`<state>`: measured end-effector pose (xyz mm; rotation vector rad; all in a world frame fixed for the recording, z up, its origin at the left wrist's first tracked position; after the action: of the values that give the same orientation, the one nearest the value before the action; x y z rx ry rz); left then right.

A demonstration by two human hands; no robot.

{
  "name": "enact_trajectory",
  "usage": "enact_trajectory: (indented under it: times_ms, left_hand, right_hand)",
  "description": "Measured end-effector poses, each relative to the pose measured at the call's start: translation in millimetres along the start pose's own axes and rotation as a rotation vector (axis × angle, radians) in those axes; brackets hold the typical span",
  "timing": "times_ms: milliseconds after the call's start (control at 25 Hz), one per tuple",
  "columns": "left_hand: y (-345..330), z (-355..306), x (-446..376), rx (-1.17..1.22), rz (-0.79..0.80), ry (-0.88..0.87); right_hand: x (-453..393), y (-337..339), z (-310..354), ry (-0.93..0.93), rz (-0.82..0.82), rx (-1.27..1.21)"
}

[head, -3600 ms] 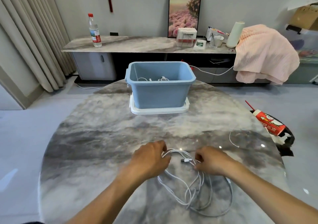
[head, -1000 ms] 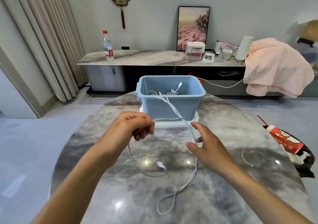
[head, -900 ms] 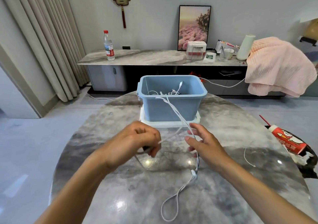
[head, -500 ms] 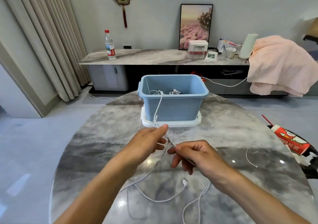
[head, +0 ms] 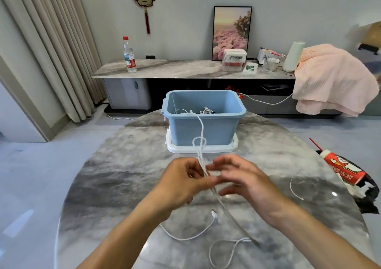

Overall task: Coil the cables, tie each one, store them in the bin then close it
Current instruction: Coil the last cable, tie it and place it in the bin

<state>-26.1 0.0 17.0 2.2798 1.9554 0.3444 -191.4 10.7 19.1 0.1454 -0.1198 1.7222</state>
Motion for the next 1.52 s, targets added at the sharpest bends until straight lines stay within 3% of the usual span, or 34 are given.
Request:
enact_trajectory:
  times_ms: [80,160,320,400,520,680,760,960,1160,1280,1440,1480,1520]
  left_hand:
    - [-14,-2,10,-0.197,0.112,-0.061]
    - [-23,-4,15,-0.301,0.166,-0.106]
    - [-25,-5,18,-0.473,0.128,-0.146]
    - [-21,-8,18,-0.409,0.093,-0.113]
    - [7,-19,11,-0.074,0.027,0.011]
    - [63,-28,-3,0.434,-0.148,0.061]
    - [94,-25,-8,0.591,-0.322,0.064]
    - [144,-11,-8,0.720,-0.853,0.007]
    - [170,-8,-4,0.768,-1.099,-0.054]
    - [174,-12,-3,0.472,-0.998,-0.019]
    - [119,-5,-14,-0.704,-0.470,0.104]
    - [102,-5,-14,-0.952,-0.459,0.057]
    - [85,-7,-13,-1.054,-0.479,-0.122]
  right_hand:
    - [-3,3,8,0.057,-0.097,-0.099]
    - [-3,1,10,0.096,-0.177,0.002]
    - [-1,-4,7,0.004,-0.109,0.140]
    - [-4,4,12,-0.032,-0.226,0.071]
    - [-18,49,18,-0.071,-0.514,-0.260]
    - [-31,131,8,-0.128,-0.810,-0.524]
    - [-30,163,-2,-0.136,-0.909,-0.596]
    - [-35,194,-17,-0.158,-0.970,-0.651]
    - [-33,211,-20,-0.173,-1.024,-0.712]
    - [-26,201,-14,-0.163,-0.940,-0.701]
    - [-34,126,4,-0.124,-0.628,-0.664]
    - [-35,107,10,-0.119,-0.562,-0.662]
    - [-34,89,17,-0.119,-0.502,-0.656]
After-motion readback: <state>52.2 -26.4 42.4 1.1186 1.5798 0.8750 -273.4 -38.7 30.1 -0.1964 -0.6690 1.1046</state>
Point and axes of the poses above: each hand's wrist, its own x-axis away from the middle knuckle, its own y-axis out of the back of the hand, z = x × y, the point moved 2 cm from there along -x, towards the middle knuckle, and after that the axes turned 5 degrees about -z, right-handed, at the moved point
